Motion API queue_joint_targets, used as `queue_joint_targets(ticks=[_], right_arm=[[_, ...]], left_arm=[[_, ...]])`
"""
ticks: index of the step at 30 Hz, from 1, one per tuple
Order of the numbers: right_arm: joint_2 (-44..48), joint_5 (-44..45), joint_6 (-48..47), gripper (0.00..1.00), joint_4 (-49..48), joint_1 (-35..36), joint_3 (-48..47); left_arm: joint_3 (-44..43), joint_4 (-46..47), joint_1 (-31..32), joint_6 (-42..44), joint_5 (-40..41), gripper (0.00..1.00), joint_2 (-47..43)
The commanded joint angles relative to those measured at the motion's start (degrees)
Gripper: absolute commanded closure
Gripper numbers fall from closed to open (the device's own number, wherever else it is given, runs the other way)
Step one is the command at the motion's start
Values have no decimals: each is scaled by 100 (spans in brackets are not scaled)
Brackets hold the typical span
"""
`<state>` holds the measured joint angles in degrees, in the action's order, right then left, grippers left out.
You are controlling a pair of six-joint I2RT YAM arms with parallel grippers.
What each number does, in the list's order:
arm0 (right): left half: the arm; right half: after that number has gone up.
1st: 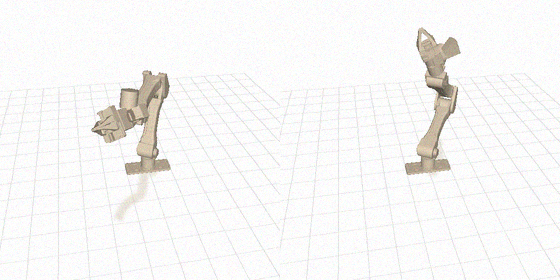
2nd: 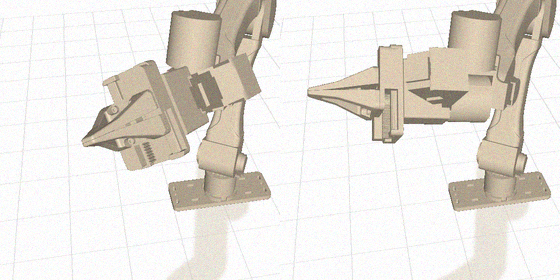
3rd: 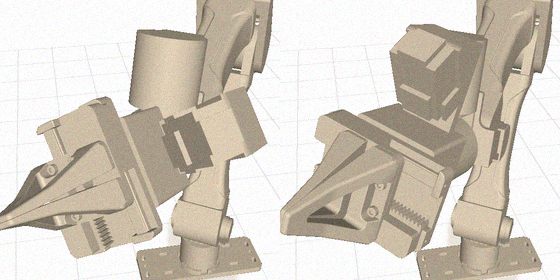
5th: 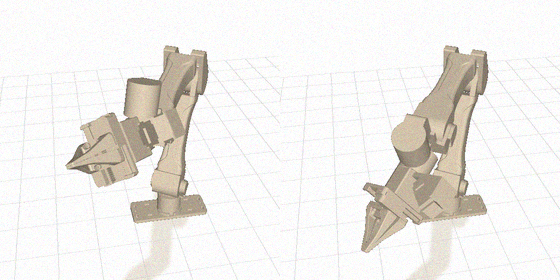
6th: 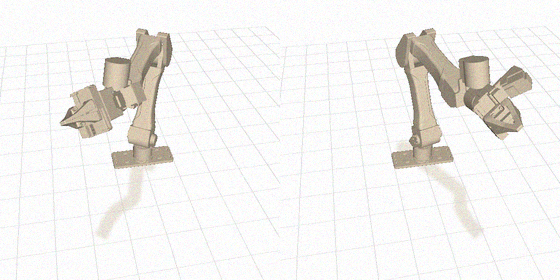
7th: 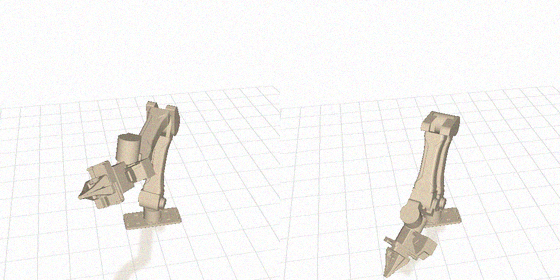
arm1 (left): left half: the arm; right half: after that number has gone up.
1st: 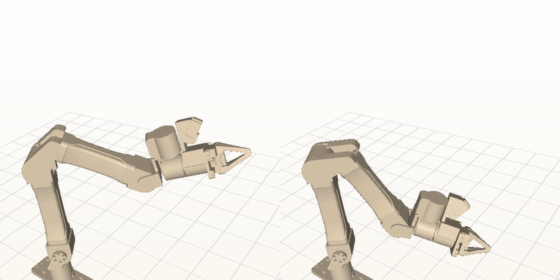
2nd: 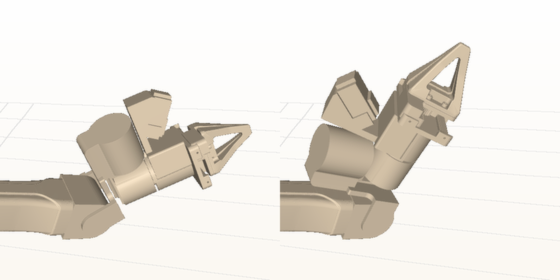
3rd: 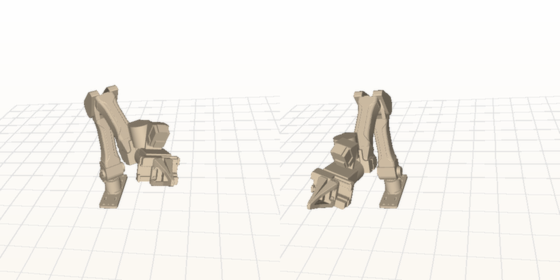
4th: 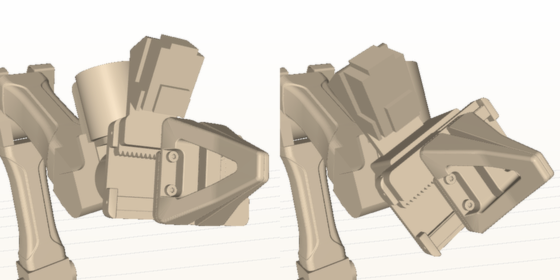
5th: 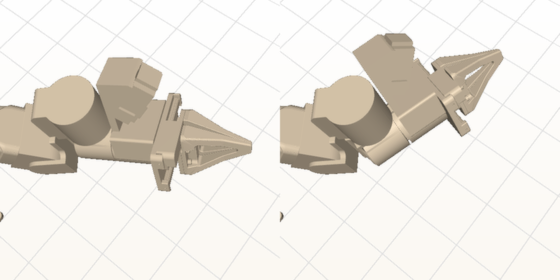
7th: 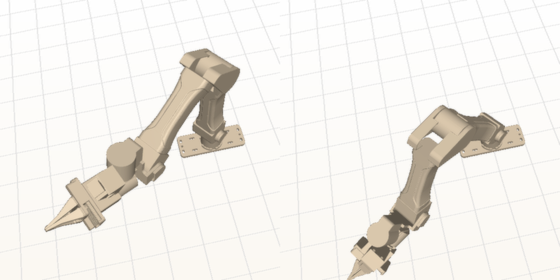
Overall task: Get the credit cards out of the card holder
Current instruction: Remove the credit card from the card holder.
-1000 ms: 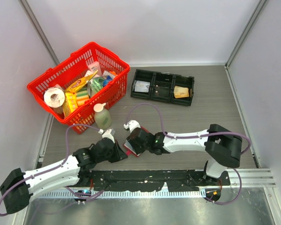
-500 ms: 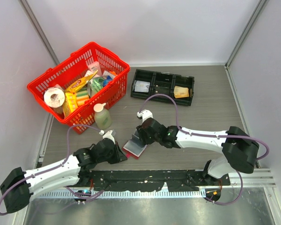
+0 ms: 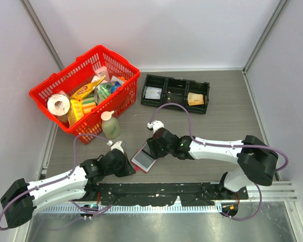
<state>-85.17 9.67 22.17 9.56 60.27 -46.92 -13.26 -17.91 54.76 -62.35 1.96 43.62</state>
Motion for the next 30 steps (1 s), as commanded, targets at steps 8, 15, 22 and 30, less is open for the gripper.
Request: queue_joint_targets(ticks=[8, 15, 22, 30], right_arm=[[-70, 7, 6, 44, -227, 310, -28], [-79, 378, 182, 41, -156, 143, 51], [44, -104, 305, 45, -559, -76, 226], [220, -878, 490, 58, -1272, -568, 569]], left_arm=[[-599, -581, -36, 644, 1060, 100, 384], [-1020, -1003, -71, 750, 1658, 82, 648], [-1715, -1531, -71, 979, 2142, 50, -36], [-1382, 233, -71, 417, 1387, 37, 14]])
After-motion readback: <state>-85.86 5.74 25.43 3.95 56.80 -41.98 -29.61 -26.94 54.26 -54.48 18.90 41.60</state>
